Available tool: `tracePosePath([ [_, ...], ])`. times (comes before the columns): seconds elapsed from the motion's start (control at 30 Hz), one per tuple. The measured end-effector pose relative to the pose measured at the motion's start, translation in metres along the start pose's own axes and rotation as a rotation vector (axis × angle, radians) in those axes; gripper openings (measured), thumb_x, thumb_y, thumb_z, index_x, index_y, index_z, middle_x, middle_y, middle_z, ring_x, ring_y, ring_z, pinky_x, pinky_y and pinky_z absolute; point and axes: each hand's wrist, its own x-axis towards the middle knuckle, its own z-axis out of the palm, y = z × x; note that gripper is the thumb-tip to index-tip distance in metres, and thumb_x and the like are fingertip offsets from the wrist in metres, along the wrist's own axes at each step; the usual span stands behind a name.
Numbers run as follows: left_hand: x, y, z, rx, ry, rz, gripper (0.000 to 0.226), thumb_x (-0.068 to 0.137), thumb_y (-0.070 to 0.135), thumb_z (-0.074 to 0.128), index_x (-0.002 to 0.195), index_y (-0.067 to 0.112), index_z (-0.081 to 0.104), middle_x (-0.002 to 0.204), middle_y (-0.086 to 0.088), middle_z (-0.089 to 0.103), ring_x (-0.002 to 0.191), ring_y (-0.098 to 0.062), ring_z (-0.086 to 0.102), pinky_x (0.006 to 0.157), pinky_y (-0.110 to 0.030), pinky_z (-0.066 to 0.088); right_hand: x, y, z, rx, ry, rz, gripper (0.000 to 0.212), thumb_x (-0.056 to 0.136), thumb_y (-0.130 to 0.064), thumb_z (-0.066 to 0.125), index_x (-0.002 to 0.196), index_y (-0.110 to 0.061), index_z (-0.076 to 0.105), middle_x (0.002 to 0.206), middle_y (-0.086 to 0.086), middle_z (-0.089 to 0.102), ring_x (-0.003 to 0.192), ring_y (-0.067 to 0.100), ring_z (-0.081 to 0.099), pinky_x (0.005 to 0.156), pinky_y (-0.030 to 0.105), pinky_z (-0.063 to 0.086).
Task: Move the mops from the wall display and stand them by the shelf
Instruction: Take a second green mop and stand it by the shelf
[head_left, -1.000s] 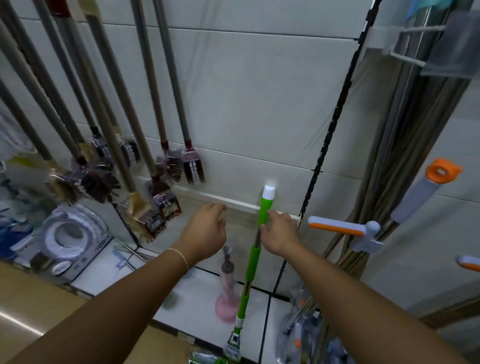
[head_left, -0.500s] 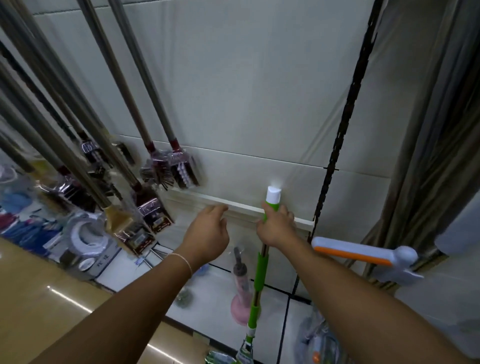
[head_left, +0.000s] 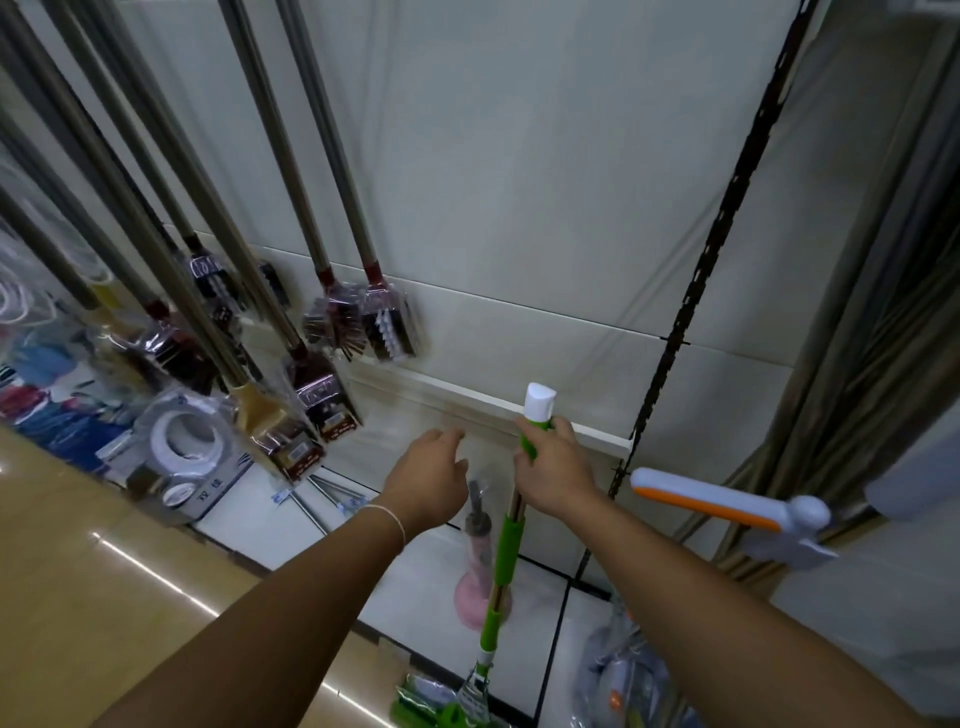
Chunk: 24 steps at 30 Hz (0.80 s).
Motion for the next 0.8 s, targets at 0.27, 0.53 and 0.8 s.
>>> tracePosePath([
  [0.27, -0.032, -0.006, 0.021, -0.125, -0.148, -0.041, 0.032, 0.092, 0.019, 0.056, 0.121, 0.004, 0.058, 0.121, -0.015, 0.063, 0.109, -0.031, 0.058, 0.091, -0.03, 0.045, -0.066, -0.031, -0.003, 0.034, -0.058, -0.076, 0.039, 0.097, -0.025, 0.051, 0.133, -0.037, 0.058, 0.14, -0.002, 0.039, 0.125, 0.021, 0.048, 0.103, 0.028, 0.042],
  [0.53, -0.082, -0.021, 0.05, -0.478, -0.311, -0.001, 0.011, 0.091, 0.012, 0.058, 0.101, 0.015, 0.059, 0.099, -0.009, 0.067, 0.096, -0.024, 0.064, 0.086, -0.036, 0.052, -0.129, -0.056, 0.002, 0.149, 0.008, -0.061, 0.015, 0.086, -0.026, 0.07, 0.099, -0.026, 0.077, 0.111, -0.004, 0.063, 0.101, 0.012, 0.058, 0.087, 0.025, 0.045],
  [0.8, -0.148, -0.048, 0.05, -0.566, -0.31, -0.03, 0.019, 0.095, 0.022, 0.053, 0.113, 0.017, 0.057, 0.109, -0.009, 0.066, 0.102, -0.023, 0.061, 0.091, -0.037, 0.05, -0.176, -0.093, 0.027, 0.387, 0.123, 0.107, 0.049, 0.064, -0.03, 0.091, 0.083, -0.021, 0.046, 0.08, -0.008, 0.058, 0.07, 0.003, 0.053, 0.058, 0.018, 0.04],
])
